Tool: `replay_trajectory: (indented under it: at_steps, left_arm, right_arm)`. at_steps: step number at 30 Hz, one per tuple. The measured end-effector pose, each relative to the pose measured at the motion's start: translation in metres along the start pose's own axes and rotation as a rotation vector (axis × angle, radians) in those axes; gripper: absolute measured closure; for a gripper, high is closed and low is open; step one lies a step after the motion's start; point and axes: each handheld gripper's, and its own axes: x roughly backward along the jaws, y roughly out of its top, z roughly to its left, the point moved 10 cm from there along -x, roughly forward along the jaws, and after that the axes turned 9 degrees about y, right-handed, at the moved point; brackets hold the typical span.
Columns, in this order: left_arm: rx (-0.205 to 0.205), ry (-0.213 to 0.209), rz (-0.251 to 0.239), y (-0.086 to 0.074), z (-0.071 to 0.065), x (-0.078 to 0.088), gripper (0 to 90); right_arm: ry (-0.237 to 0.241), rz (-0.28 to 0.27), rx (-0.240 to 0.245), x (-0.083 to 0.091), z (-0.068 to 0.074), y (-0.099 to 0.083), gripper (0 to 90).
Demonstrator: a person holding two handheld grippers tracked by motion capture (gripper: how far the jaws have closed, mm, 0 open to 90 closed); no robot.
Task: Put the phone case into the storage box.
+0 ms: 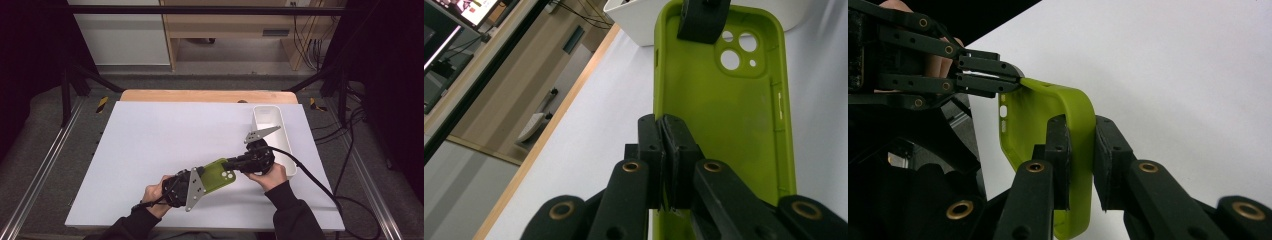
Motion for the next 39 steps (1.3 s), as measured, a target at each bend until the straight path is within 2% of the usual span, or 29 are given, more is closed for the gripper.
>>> replay_trajectory:
  at_steps: [12,16,19,24,30,35,39]
  left_arm:
    - [0.018,-0.015,0.014,-0.002,-0.002,-0.003,85.0]
    - [0.036,-0.023,0.015,-0.002,-0.001,-0.003,83.7]
    - [0.068,-0.022,0.013,-0.003,0.002,-0.003,77.6]
    - [0.145,-0.045,0.013,-0.003,0.007,-0.003,68.8]
    - [0.276,-0.094,0.013,-0.005,0.015,-0.003,58.0]
    - [0.401,-0.148,0.007,-0.008,0.021,-0.005,51.4]
    - [0.473,-0.164,0.005,-0.013,0.029,-0.005,46.2]
  right_arm:
    - [-0.019,0.002,0.008,0.0,0.0,-0.001,79.3]
    - [-0.027,-0.004,0.012,0.0,0.0,0.0,79.4]
    - [-0.037,-0.01,0.013,0.001,-0.001,0.001,79.4]
    - [-0.068,-0.019,0.019,0.005,-0.003,0.002,79.4]
    - [-0.095,-0.018,0.03,0.008,-0.006,0.003,79.4]
    - [-0.117,-0.02,0.039,0.011,-0.007,0.004,79.3]
    - [-0.132,-0.02,0.05,0.015,-0.007,0.004,79.3]
